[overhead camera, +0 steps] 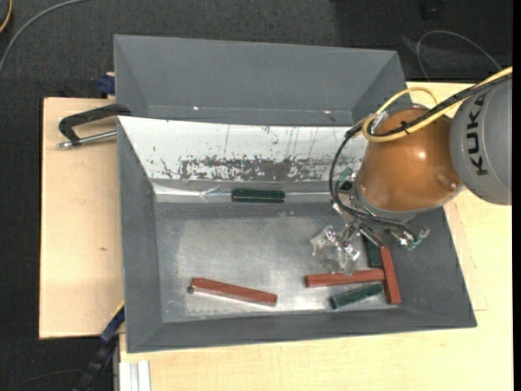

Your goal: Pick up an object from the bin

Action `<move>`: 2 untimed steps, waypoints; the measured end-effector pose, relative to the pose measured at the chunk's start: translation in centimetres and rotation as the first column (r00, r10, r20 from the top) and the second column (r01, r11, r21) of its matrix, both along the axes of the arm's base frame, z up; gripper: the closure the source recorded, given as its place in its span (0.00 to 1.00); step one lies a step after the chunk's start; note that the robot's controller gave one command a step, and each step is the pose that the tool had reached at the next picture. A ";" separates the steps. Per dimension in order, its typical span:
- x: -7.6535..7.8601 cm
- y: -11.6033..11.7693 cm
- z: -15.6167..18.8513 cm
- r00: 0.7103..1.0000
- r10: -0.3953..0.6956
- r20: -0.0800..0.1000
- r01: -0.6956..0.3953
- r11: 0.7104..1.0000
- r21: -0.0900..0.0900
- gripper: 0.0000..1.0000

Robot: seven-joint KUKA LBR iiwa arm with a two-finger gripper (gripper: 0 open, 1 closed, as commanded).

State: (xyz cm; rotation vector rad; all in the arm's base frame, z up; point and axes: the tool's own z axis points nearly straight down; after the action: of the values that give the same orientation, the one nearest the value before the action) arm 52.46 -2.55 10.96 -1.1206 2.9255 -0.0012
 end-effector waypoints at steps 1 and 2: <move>-0.1 -0.1 -0.1 1.000 -0.003 -0.003 0.003 1.000 0.000 0.00; -2.5 0.8 -4.1 1.000 0.015 -0.012 -0.015 1.000 -0.001 0.00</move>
Offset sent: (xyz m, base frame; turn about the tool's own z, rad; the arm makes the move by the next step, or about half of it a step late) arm 0.0000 0.0000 0.0000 0.0000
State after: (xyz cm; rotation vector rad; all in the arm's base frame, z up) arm 49.97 -1.74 6.85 -1.1471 2.9276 0.0046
